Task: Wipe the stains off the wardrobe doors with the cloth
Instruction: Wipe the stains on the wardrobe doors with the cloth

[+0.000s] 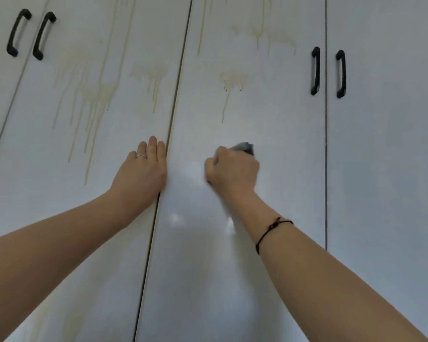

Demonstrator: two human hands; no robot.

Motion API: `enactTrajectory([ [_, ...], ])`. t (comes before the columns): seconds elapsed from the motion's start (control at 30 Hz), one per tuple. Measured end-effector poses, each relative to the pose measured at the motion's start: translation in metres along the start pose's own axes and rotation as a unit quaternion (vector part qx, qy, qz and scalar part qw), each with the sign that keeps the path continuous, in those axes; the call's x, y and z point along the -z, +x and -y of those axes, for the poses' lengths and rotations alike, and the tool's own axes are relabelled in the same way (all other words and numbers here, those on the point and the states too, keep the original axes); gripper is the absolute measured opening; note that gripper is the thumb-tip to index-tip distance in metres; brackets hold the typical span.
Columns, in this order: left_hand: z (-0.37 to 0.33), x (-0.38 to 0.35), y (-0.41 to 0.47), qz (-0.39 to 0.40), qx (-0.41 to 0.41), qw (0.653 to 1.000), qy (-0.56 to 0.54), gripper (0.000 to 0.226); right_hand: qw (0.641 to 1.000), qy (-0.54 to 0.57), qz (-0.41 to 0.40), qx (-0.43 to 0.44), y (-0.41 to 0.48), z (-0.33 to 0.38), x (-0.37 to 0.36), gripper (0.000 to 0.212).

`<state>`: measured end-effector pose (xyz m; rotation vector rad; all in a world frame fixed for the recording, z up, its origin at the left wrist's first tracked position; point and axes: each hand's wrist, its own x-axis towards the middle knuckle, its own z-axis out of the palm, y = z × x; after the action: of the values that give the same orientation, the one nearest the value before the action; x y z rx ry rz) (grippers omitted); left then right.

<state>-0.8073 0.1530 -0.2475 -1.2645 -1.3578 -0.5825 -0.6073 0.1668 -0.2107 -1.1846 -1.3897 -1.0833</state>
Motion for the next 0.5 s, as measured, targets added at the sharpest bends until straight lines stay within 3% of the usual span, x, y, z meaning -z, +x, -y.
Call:
enactTrajectory([
  [0.1,-0.008,0.004,0.005,-0.004,0.015,1.000,-0.013,0.058,0.984,0.046,0.024,0.172,-0.059,0.012,-0.013,0.025],
  [0.2,-0.013,0.008,0.012,0.010,0.022,1.000,-0.014,0.058,0.984,0.047,0.015,0.171,-0.090,-0.063,0.000,0.026],
  [0.33,-0.017,0.010,0.015,0.021,0.022,0.999,-0.010,0.057,0.999,-0.027,-0.032,-0.004,-0.064,-0.162,0.038,0.031],
  [0.43,-0.015,0.011,0.016,0.030,0.012,0.999,0.006,0.057,0.980,-0.016,-0.085,-0.181,0.007,-0.160,0.045,0.031],
  [0.5,-0.012,0.013,0.016,0.033,0.008,0.999,0.004,0.057,0.974,-0.003,-0.095,-0.206,0.036,-0.132,0.043,0.028],
])
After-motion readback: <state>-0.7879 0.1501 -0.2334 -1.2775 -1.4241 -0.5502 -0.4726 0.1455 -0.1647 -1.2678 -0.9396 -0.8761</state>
